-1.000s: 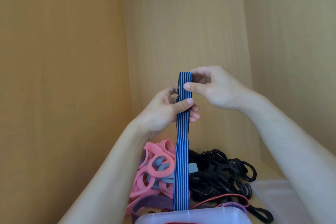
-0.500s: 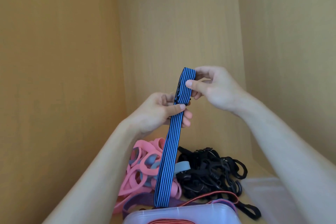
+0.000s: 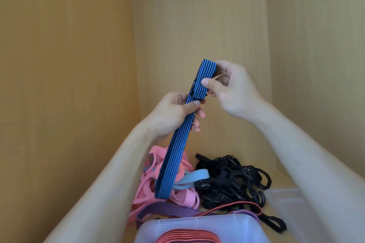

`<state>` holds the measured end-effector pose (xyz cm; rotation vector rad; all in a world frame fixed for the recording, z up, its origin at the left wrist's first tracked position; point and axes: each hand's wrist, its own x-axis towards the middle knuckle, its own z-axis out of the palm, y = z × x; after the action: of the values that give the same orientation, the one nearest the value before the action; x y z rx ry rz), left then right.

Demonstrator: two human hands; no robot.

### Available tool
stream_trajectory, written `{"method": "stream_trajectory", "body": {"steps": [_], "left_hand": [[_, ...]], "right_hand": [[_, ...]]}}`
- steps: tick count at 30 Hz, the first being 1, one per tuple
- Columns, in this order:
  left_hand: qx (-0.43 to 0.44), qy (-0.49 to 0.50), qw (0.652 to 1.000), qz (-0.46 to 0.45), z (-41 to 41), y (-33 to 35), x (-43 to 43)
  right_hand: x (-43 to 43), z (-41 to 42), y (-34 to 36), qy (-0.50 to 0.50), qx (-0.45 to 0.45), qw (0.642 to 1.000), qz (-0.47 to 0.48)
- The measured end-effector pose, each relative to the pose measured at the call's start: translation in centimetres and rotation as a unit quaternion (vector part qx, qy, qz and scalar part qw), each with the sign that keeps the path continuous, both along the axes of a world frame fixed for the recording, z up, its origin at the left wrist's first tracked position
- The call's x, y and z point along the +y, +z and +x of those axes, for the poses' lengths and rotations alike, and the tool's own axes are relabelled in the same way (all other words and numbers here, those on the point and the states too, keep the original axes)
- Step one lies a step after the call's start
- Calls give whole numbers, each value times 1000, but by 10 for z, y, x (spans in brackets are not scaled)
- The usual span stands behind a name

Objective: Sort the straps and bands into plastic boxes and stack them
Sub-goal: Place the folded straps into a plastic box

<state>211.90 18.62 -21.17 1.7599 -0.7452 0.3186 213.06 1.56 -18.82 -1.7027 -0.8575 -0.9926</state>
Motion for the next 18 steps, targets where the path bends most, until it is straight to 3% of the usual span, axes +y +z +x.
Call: {"method": "stream_trajectory", "body": {"steps": [4, 10, 18], "left_hand": [[51, -55, 996, -53, -2, 1, -2], [109, -168, 976, -80, -10, 3, 4], [82, -122, 984, -106, -8, 7, 8]], "right_hand": [[4, -2, -1, -65, -91, 994, 9], [12, -3, -8, -60, -113, 991, -48], [17, -8, -12, -23, -120, 988, -100]]}}
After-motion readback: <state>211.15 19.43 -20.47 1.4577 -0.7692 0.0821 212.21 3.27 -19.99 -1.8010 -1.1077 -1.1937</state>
